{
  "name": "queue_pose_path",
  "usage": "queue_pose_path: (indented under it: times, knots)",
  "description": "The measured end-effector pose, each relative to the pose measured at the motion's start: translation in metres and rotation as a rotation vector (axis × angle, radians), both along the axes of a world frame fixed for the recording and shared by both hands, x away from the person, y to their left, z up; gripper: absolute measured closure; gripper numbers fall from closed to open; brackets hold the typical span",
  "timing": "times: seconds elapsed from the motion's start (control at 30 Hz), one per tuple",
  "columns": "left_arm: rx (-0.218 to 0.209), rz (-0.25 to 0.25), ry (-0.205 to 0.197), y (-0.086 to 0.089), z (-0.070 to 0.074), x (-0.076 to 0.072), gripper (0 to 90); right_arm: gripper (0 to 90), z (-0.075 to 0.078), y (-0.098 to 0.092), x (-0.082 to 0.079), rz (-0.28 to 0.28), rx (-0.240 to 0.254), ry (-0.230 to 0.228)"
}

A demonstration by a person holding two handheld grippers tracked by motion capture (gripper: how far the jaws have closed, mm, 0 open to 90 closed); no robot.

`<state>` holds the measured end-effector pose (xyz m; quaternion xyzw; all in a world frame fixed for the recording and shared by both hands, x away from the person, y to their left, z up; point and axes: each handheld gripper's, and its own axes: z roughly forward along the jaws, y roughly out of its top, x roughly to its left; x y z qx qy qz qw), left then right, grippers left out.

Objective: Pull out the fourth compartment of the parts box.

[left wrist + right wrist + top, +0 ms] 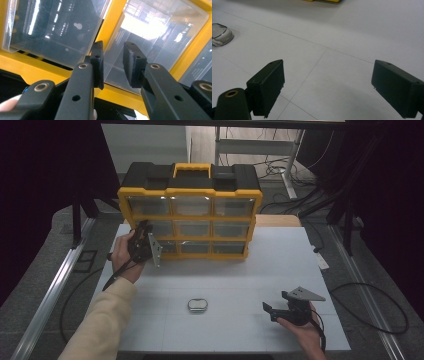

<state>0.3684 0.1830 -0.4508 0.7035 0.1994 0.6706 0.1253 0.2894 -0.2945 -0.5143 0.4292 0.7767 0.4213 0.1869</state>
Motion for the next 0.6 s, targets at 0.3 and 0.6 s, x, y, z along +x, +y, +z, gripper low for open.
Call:
queue_pose_path:
  times: [0.3,0.6]
  knots:
    - [-0.005,-0.004,-0.001,0.0,0.0006,-0.0043,70.2,12.0,0.0,0.0001,0.0,0.001,-0.001,-0.001]
    - [-0.008,-0.009,-0.002,0.0006,0.0005,-0.0094,70.0,12.0,0.0,0.0003,-0.0001,0.0,-0.001,-0.003]
